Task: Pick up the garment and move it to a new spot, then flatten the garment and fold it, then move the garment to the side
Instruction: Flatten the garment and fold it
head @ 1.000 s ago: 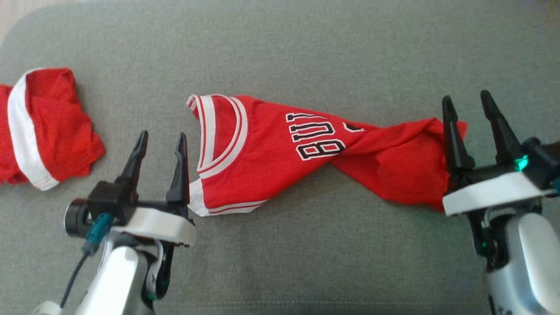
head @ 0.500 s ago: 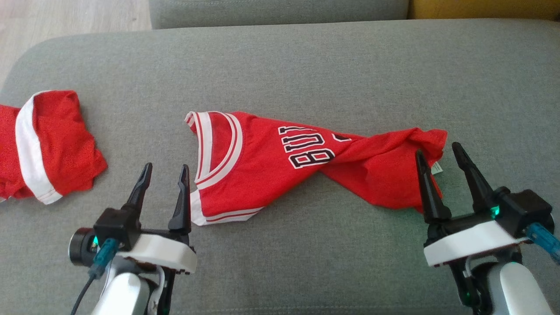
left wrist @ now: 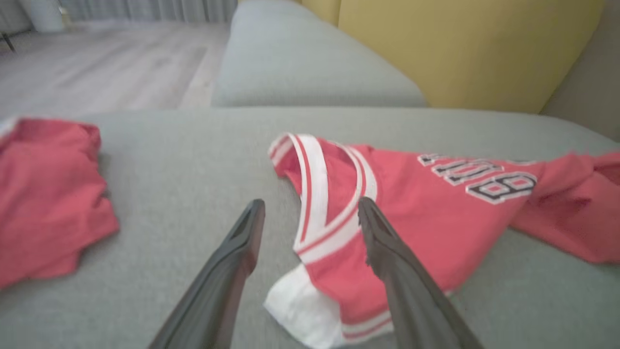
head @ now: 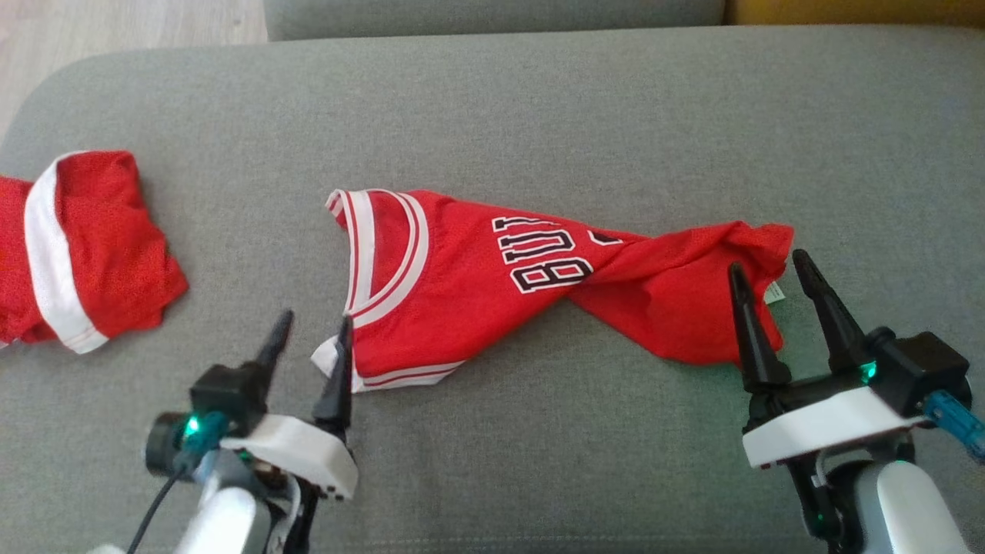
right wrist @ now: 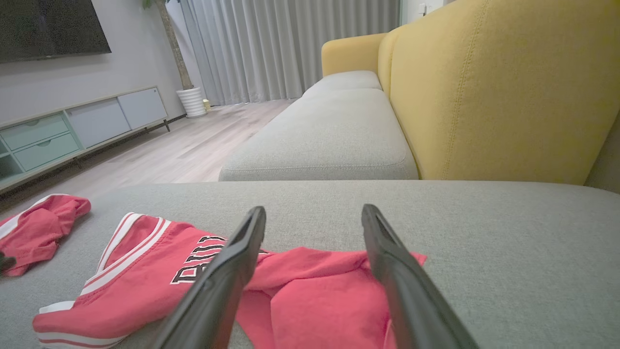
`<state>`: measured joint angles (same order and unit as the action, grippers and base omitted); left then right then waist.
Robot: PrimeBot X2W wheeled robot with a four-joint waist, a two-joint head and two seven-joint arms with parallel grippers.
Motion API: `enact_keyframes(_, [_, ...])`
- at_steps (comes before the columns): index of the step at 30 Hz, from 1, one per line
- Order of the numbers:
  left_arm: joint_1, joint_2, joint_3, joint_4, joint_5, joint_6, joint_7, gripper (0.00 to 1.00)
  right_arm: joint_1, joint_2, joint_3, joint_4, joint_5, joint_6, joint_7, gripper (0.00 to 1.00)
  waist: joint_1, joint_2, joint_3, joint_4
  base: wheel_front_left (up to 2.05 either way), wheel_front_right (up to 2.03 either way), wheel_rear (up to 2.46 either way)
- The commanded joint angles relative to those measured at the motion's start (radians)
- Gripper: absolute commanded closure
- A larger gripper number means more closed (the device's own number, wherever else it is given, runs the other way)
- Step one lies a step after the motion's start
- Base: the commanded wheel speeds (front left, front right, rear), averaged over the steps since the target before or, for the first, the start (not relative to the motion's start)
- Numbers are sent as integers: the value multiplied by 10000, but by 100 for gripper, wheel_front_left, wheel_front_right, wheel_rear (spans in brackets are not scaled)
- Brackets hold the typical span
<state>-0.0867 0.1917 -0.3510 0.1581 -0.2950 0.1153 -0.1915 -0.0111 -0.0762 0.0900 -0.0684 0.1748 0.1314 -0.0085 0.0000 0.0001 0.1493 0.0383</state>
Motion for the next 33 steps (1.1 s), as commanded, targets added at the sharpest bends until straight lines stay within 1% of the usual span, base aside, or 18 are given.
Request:
enact_keyframes(1, [-383, 78, 197, 80, -221, -177, 298, 0, -301, 42, 270, -381, 33, -7, 24, 0, 0, -1, 130, -31, 0, 0, 0])
enact_keyframes(4, [-506, -38, 68, 758, -531, -447, 718, 0, -373, 63, 350, -340, 78, -7, 28, 0, 0, -1, 288, -110, 0, 0, 0])
enact_keyframes(5, [-506, -38, 68, 758, -531, -447, 718, 0, -373, 63, 350, -340, 78, -7, 28, 0, 0, -1, 288, -110, 0, 0, 0])
enact_keyframes(10, [-755, -151, -44, 1776, -917, -866, 1025, 0, -449, 96, 376, -288, 144, -7, 15, 0, 0, -1, 493, -268, 0, 0, 0])
enact_keyframes(15, [-1095, -263, -230, 2370, -1231, -1475, 1099, 0, -495, 124, 314, -250, 189, -7, -15, 0, 0, -1, 620, -321, 0, 0, 0])
enact_keyframes(17, [-1168, -284, -291, 2541, -1365, -1619, 1315, 0, -508, 132, 285, -243, 202, -7, -18, 0, 0, -1, 647, -320, 0, 0, 0])
enact_keyframes(18, [-1186, -279, -311, 2624, -1419, -1656, 1435, 6, -512, 138, 263, -235, 223, -7, -13, 0, 0, -1, 652, -320, 0, 0, 0])
enact_keyframes(19, [-1199, -278, -312, 2699, -1474, -1669, 1534, 51, -517, 144, 253, -229, 245, -7, -9, 0, 0, -1, 656, -318, 0, 0, 0])
enact_keyframes(20, [-1212, -273, -309, 2765, -1504, -1658, 1605, 66, -523, 149, 248, -230, 257, -7, -9, 0, 0, -1, 660, -313, 0, 0, 0])
enact_keyframes(21, [-1232, -263, -315, 2814, -1508, -1642, 1647, 100, -532, 155, 248, -231, 266, -7, -12, 0, 0, -1, 665, -309, 0, 0, 0])
enact_keyframes(24, [-1319, -251, -322, 2791, -1416, -1542, 1457, 100, -554, 170, 235, -221, 294, -7, -21, 0, 0, -1, 666, -279, 0, 0, 0])
enact_keyframes(28, [-1410, -190, -259, 2294, -1225, -1405, 787, 100, -535, 186, 201, -191, 342, -7, -23, 0, 0, -1, 596, -215, 0, 0, 0])
enact_keyframes(31, [-1330, -58, -273, 1438, -1055, -1292, 541, 100, -474, 196, 76, -163, 359, -7, -18, 0, 0, -1, 487, -136, 0, 0, 0])
enact_keyframes(33, [-1174, 101, -309, 601, -926, -1184, 600, 100, -418, 202, -52, -170, 354, -7, -8, 0, 0, -1, 406, -73, 0, 0, 0])
